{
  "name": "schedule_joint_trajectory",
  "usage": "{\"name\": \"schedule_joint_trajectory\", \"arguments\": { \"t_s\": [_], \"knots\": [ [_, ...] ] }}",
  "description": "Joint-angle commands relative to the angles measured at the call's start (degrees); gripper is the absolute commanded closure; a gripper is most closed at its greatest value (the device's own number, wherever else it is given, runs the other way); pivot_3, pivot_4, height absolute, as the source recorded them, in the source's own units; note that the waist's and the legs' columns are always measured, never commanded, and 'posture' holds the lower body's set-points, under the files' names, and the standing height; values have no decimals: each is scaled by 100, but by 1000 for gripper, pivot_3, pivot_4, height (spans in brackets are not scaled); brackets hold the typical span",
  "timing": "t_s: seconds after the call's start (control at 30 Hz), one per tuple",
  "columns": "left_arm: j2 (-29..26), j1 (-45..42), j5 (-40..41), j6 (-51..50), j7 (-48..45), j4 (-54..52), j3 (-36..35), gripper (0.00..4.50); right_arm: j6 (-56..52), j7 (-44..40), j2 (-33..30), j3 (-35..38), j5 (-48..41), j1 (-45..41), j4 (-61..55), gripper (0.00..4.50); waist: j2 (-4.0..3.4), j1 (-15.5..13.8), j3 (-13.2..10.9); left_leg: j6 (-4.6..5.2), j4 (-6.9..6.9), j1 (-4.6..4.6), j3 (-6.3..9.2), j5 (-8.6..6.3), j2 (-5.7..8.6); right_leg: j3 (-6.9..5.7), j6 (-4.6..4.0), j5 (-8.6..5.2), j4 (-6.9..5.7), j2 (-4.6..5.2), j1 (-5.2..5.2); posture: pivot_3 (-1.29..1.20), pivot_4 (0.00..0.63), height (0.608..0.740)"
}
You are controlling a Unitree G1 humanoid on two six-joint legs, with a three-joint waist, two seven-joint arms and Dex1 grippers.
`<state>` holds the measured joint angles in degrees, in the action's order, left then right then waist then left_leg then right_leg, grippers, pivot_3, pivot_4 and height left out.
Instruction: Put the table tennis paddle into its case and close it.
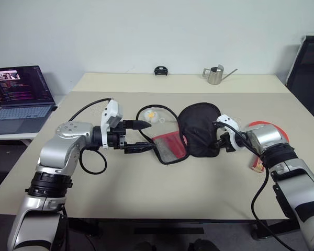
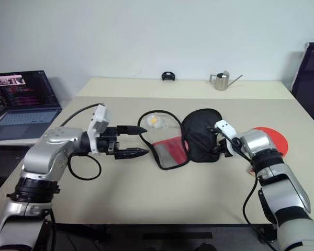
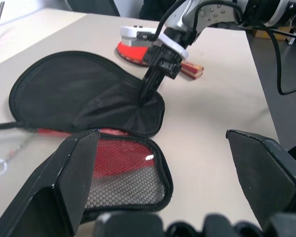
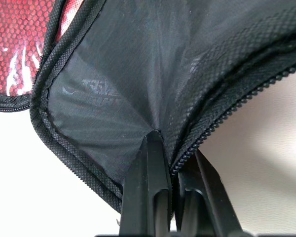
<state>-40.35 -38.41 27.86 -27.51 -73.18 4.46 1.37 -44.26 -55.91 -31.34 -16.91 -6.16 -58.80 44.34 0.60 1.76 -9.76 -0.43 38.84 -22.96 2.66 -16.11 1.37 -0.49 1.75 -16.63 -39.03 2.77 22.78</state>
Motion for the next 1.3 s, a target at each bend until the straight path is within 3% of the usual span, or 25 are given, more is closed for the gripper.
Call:
{"name": "schedule_joint_trajectory", "arguments": {
  "t_s": [0.03, 0.3, 0.57, 0.77, 1.0, 1.3],
  "knots": [
    [-3, -159, 20, 2, 3, -206, -21, 0, 156, 165, -43, 157, 204, -177, 192, 3525, 0, 0, 0, 0, 1, 0, 0, 0, 0, 1, 0, 0, 0, 0, 0, 0, 150, 740],
    [54, -214, 11, 26, -1, -160, 45, 0, 567, 571, -81, 455, 321, -358, 547, 798, 0, 0, 0, -1, 2, 1, 0, 1, 0, 0, 0, 0, 0, 1, -3, 0, 150, 740],
    [152, -219, 28, 7, 7, -190, 53, 0, 627, 863, -488, 1166, 129, -338, 602, 798, 0, 1, 0, -2, 0, -1, -1, 1, 0, 1, 0, 0, 3, 2, -2, 0, 150, 740],
    [219, -209, 89, -4, 0, -274, 34, 0, -589, 1650, -610, 2110, -269, 831, -1976, 798, 0, -10, 0, -1, -2, -3, 0, 1, -2, 1, 0, 0, 3, 2, -1, 0, 150, 740],
    [312, -367, 24, 115, -168, -62, 137, 0, -1917, 3871, 282, 3278, 118, 2480, -5028, 798, 0, -14, 0, 0, -1, -4, -1, 0, -1, 5, 0, 0, -6, 3, 0, 0, 150, 740],
    [554, -824, -192, 444, -492, 565, 380, 0, -2622, 5540, 1568, 3876, 588, 3179, -6265, 798, -1, -13, 0, 2, -1, 3, -1, 2, -1, 6, 0, 0, -10, -7, -2, 0, 150, 740]
  ]
}}
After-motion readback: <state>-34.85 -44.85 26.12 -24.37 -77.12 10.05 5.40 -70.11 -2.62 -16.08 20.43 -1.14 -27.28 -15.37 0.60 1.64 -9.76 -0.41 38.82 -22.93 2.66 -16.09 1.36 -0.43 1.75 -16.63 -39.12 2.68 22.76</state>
